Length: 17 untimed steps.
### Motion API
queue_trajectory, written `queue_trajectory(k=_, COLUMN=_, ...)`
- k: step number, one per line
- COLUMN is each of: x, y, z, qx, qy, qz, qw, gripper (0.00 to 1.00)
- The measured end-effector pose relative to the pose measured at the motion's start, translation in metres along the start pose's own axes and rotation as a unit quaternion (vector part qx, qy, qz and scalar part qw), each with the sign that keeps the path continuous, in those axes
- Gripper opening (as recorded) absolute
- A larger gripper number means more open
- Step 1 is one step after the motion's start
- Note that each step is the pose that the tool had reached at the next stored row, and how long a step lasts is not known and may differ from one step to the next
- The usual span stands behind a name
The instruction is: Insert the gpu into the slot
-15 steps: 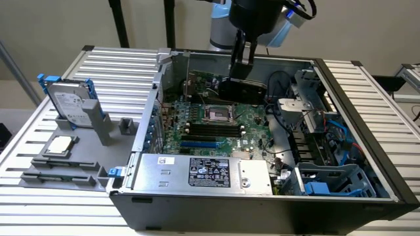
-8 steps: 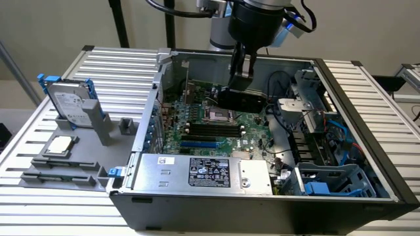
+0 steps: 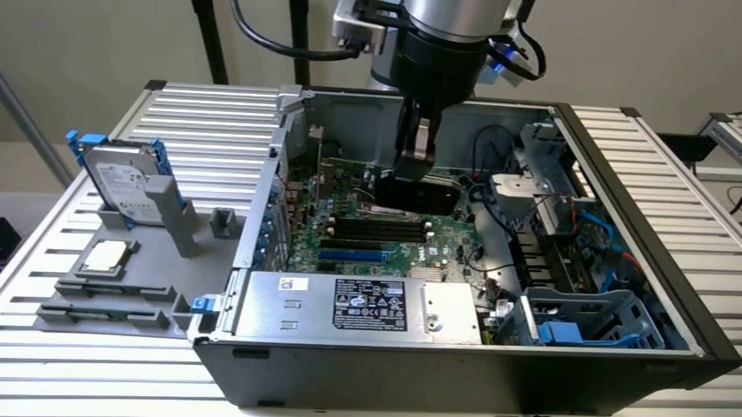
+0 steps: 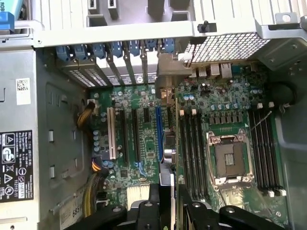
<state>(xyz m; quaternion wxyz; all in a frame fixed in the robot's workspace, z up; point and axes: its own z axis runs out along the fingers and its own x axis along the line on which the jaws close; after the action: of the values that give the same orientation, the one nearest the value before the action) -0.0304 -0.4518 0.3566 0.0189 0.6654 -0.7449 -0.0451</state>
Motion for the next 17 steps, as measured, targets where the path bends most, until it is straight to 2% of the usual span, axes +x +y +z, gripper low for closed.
queue_trajectory(k=11, x=0.015, y=0.0233, z=0.02, qx=0.0005, qy=-0.0003, qz=-0.002, qw=1.0, gripper=0.26)
queue_trajectory(k=14, x=0.016, y=0.0285, z=0.0241, qx=0.0047, qy=-0.0023, qz=-0.005, qw=1.0, gripper=0.26)
queue_trajectory(k=17, x=0.016, y=0.033, z=0.0277, qx=0.0101, qy=-0.0059, qz=-0.008, qw=0.9999, gripper=0.26)
